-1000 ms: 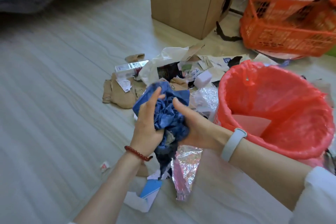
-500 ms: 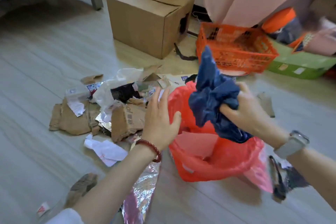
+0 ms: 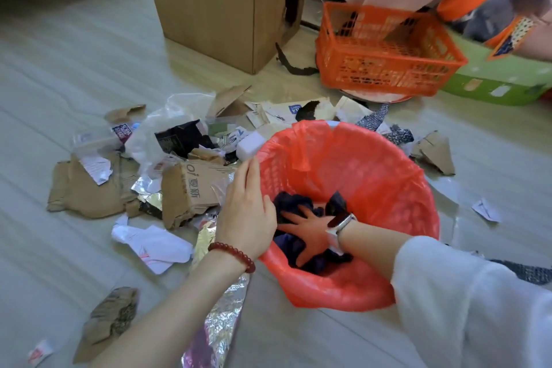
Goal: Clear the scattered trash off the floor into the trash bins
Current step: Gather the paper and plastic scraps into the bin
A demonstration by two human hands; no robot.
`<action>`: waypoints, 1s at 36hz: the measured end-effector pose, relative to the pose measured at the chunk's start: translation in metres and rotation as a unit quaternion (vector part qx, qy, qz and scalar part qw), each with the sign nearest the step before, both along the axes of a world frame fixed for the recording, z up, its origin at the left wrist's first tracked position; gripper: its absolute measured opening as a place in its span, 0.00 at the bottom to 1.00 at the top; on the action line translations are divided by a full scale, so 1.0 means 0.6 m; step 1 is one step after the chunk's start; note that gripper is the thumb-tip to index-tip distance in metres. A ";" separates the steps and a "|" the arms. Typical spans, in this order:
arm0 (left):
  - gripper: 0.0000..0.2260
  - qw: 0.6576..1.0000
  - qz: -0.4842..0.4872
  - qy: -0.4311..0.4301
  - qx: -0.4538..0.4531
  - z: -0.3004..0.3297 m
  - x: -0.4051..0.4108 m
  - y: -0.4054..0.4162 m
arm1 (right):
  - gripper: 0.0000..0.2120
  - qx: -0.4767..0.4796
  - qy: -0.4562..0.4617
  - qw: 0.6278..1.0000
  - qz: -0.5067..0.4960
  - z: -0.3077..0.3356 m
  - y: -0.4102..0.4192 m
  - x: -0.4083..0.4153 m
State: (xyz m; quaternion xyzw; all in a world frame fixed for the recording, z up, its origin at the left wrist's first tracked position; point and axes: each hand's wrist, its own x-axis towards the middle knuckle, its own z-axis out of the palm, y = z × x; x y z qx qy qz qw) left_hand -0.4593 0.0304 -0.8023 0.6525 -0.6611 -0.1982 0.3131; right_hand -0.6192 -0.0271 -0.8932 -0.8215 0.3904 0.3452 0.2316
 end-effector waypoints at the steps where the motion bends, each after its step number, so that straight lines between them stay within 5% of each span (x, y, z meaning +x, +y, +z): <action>1: 0.27 1.000 0.006 -0.002 0.002 -0.001 0.002 0.000 | 0.46 0.012 -0.006 1.000 -0.026 0.021 -0.005 0.002; 6: 0.25 1.000 0.007 0.013 0.003 0.000 0.009 -0.003 | 0.32 0.045 -0.138 0.977 -0.156 0.161 -0.023 0.002; 9: 0.23 0.999 -0.002 0.038 -0.008 0.007 0.012 -0.009 | 0.15 -0.114 -0.230 0.951 -0.175 0.219 -0.018 0.010; 12: 0.20 0.997 0.003 0.071 -0.023 0.022 0.035 -0.012 | 0.11 -0.249 -0.371 0.861 -0.242 0.248 0.004 0.035; 16: 0.17 0.986 0.103 0.132 -0.011 0.022 0.114 0.008 | 0.11 -0.261 -0.573 0.723 -0.284 0.283 0.064 0.108; 19: 0.16 0.968 0.192 0.156 0.046 -0.010 0.185 0.048 | 0.13 -0.235 -0.636 0.692 -0.249 0.281 0.114 0.172; 22: 0.15 0.960 0.224 0.093 0.136 -0.062 0.243 0.103 | 0.11 -0.183 -0.608 0.737 -0.231 0.232 0.162 0.232; 26: 0.14 0.946 0.226 -0.003 0.233 -0.135 0.294 0.202 | 0.17 -0.089 -0.389 0.909 -0.119 0.112 0.228 0.272; 28: 0.16 0.940 0.212 -0.051 0.263 -0.163 0.308 0.250 | 0.28 -0.074 -0.255 0.962 -0.062 0.053 0.247 0.267; 32: 0.27 0.927 0.153 -0.139 0.312 -0.199 0.310 0.315 | 0.48 -0.039 -0.115 0.991 -0.053 -0.044 0.233 0.255; 36: 0.34 0.919 0.147 -0.158 0.331 -0.221 0.303 0.326 | 0.54 -0.048 -0.065 0.994 -0.079 -0.087 0.213 0.253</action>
